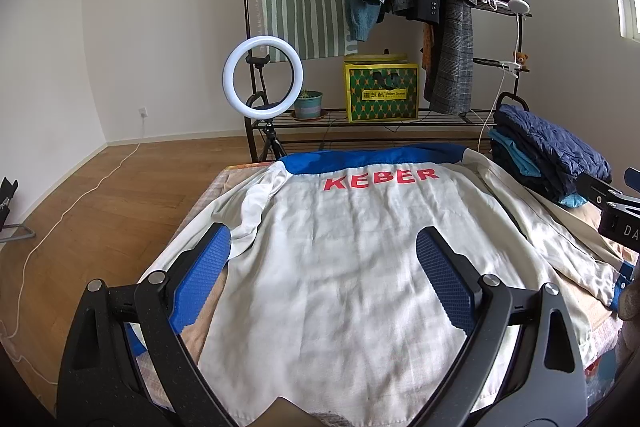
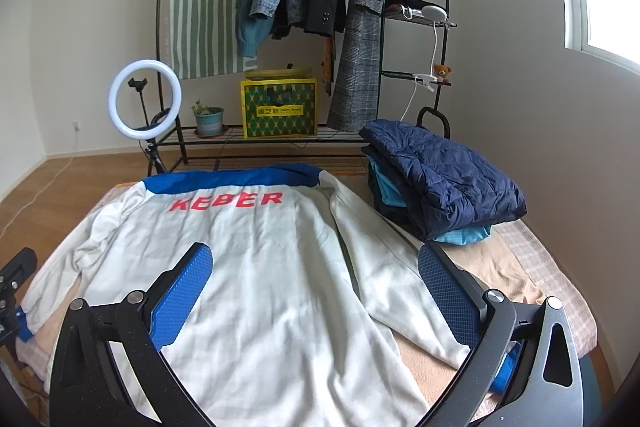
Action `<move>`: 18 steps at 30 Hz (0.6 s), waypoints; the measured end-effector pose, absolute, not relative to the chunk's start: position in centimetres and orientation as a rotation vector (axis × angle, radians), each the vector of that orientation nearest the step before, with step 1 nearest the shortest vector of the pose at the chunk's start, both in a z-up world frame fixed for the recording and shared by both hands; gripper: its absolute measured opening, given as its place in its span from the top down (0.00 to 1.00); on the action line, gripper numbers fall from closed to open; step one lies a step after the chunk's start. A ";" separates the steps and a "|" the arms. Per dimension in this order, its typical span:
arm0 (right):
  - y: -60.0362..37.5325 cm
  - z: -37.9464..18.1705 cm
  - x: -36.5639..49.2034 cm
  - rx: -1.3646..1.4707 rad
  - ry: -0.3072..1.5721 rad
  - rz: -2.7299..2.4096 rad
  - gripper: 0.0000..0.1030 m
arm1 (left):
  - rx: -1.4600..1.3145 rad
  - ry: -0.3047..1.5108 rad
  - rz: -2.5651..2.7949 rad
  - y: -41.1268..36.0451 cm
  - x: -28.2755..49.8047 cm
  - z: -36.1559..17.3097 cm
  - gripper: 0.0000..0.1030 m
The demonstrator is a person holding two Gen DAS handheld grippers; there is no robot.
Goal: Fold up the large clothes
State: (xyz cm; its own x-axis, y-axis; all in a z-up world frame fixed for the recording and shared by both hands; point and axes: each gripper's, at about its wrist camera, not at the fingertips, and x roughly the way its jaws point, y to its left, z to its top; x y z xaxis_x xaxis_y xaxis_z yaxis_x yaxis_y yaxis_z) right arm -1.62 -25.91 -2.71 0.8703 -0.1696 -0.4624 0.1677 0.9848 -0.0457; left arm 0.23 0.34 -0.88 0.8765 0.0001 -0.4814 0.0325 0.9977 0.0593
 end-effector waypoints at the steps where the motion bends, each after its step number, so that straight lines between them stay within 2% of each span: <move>1: -25.9 -2.7 -1.6 -0.003 0.484 -0.175 0.01 | 0.065 0.502 -0.017 0.3 0.2 -0.9 0.07; 18: -25.9 -2.8 -1.5 -0.006 0.488 -0.177 0.01 | 0.067 0.503 -0.016 0.4 0.2 -1.0 0.07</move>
State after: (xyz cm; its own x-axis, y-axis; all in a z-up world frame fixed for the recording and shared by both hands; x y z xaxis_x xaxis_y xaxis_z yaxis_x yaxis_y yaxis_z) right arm -1.54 -25.85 -2.84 0.8680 -0.1708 -0.4662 0.1678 0.9846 -0.0481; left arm 0.25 0.38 -0.97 0.8760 0.0012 -0.4823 0.0316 0.9977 0.0599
